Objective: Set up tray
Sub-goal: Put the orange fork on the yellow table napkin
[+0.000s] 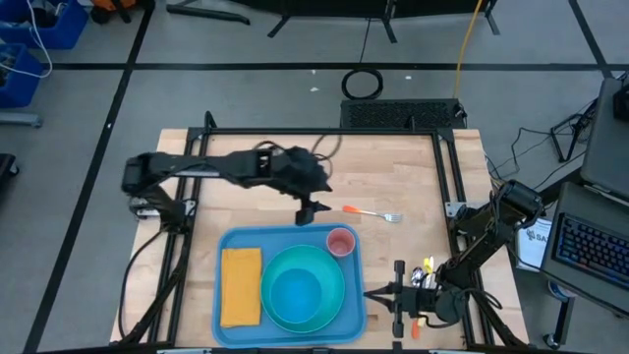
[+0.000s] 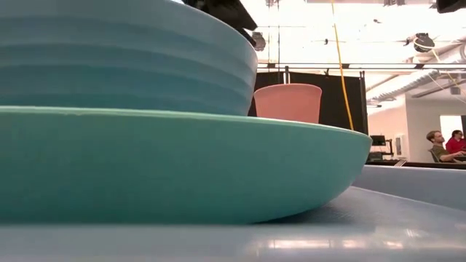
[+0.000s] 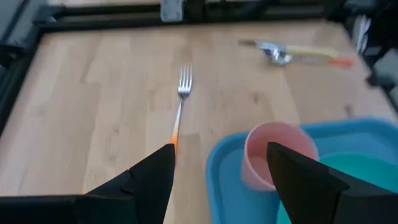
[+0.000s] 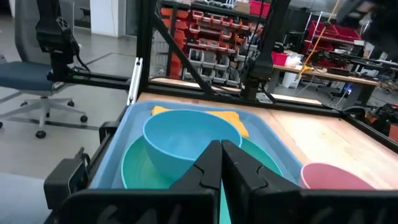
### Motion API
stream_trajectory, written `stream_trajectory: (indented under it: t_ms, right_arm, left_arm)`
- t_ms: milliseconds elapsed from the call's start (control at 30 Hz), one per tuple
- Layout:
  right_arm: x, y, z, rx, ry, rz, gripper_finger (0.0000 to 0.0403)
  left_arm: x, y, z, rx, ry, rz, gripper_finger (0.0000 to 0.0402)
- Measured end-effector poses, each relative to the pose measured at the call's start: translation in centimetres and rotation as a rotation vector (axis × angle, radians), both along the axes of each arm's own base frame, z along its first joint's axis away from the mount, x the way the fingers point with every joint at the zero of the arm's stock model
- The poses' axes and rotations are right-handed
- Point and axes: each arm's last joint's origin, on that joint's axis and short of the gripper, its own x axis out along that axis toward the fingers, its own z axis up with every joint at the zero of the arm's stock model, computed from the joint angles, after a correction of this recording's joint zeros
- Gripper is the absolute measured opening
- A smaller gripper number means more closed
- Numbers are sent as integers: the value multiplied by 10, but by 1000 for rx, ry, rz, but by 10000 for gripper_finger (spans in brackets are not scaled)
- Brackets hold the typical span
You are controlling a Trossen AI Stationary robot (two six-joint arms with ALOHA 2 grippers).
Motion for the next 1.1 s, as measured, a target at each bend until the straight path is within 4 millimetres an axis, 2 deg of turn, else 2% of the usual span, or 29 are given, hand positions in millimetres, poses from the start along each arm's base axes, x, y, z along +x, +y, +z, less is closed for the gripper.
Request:
stream_trajectory:
  t_ms: [167,433,600,800,1100]
  right_arm:
    - [-3,0,2,0,-21,-41,0]
    - [-32,6,4,-82,-38,-397,0]
    - [-35,5,2,-91,-36,-395,0]
    - [-38,7,1,-83,-39,-383,0]
    - [-38,6,11,-106,-32,-382,0]
  left_arm:
    - [31,3,-16,46,91,-20,259]
    - [70,10,-29,103,103,-58,250]
    - [88,10,-28,91,79,-49,243]
    - [105,5,-47,73,123,-124,240]
    - [121,2,-66,44,122,-136,208]
